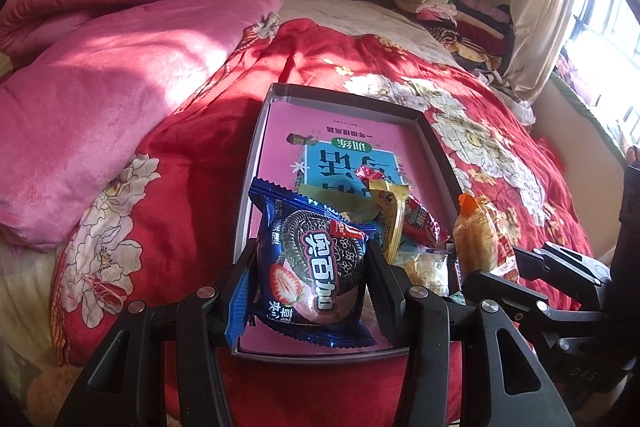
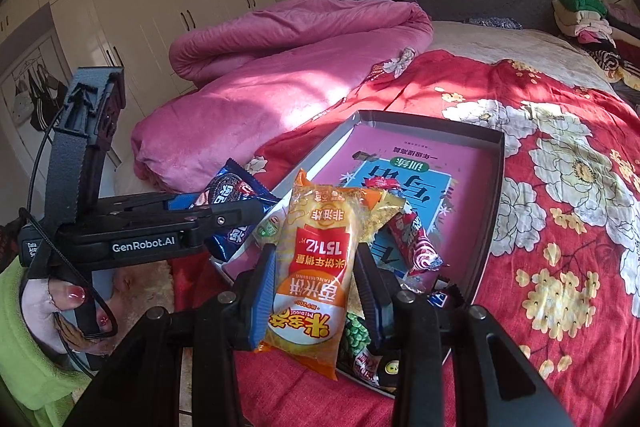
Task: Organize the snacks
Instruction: 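Lower the bread bag onto the tray with right tool while left tool lowers the Oreo pack, then open right tool to release the bread bag while left tool releases the Oreo pack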
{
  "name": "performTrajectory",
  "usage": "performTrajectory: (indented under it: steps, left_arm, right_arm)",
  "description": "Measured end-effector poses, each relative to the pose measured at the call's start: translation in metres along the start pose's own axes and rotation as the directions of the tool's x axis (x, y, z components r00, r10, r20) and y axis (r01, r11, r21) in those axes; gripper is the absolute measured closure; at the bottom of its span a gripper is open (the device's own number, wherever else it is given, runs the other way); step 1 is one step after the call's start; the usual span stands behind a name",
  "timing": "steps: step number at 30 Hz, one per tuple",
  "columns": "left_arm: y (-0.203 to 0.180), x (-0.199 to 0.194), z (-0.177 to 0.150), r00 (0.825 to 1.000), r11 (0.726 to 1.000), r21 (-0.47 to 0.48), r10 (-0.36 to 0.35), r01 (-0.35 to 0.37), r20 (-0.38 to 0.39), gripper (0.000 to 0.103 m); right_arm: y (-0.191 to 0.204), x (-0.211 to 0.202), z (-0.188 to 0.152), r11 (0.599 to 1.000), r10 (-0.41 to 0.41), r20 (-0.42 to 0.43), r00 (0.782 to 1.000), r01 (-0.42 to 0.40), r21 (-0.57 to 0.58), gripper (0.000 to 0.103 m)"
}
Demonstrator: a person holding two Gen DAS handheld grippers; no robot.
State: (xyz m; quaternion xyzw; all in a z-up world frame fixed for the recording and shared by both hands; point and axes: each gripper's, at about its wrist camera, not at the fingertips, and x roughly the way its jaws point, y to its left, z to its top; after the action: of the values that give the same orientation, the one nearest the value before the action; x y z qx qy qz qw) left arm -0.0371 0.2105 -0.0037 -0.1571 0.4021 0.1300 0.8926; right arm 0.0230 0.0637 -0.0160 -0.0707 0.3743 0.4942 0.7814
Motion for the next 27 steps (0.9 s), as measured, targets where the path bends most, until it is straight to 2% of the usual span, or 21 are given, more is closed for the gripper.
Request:
performTrajectory:
  steps: [10,20,27]
  left_arm:
    - [-0.020,0.010,0.003,1.000,0.997,0.067,-0.024,0.023,0.015,0.051]
    - [-0.028,0.020,0.000,1.000,0.994,0.108,-0.012,0.012,0.002,0.051]
    - [-0.029,0.024,0.000,1.000,0.993,0.115,-0.005,0.006,-0.007,0.051]
  right_arm:
    - [-0.024,0.007,-0.003,0.997,-0.051,-0.017,0.999,0.052,0.054,0.064]
    - [-0.024,0.020,-0.004,0.999,-0.014,-0.055,0.998,0.016,0.040,0.064]
    - [-0.024,0.022,-0.004,0.999,-0.025,-0.052,0.998,0.027,0.036,0.064]
